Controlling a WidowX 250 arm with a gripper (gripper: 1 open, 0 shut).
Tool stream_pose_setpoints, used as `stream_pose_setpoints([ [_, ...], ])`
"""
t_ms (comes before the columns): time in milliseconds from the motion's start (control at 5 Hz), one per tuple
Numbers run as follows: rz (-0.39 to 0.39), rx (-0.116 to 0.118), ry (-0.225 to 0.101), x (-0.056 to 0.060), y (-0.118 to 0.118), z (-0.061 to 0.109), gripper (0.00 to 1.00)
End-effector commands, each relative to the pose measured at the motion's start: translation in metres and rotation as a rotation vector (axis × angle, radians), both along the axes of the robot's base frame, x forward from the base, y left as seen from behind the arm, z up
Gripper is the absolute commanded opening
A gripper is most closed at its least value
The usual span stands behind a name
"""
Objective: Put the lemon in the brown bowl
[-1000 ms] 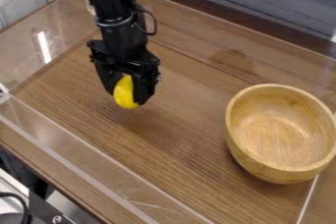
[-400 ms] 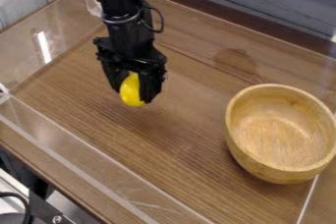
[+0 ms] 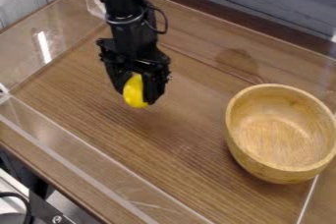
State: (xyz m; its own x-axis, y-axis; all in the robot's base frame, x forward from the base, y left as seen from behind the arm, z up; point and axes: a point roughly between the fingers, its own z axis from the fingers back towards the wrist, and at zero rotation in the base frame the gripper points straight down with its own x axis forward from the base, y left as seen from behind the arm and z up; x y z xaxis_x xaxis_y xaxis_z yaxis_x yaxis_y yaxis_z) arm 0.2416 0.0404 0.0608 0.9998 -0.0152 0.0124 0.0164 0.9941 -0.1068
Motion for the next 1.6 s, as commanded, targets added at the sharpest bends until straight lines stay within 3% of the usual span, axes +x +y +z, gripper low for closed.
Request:
stream_pose_setpoints([
  [0,-0.008,0.015,-0.088,0.014,-0.002,0.022,0.0],
  [1400,-0.022,-0.003,-0.097,0.016,-0.027,0.033,0.0],
])
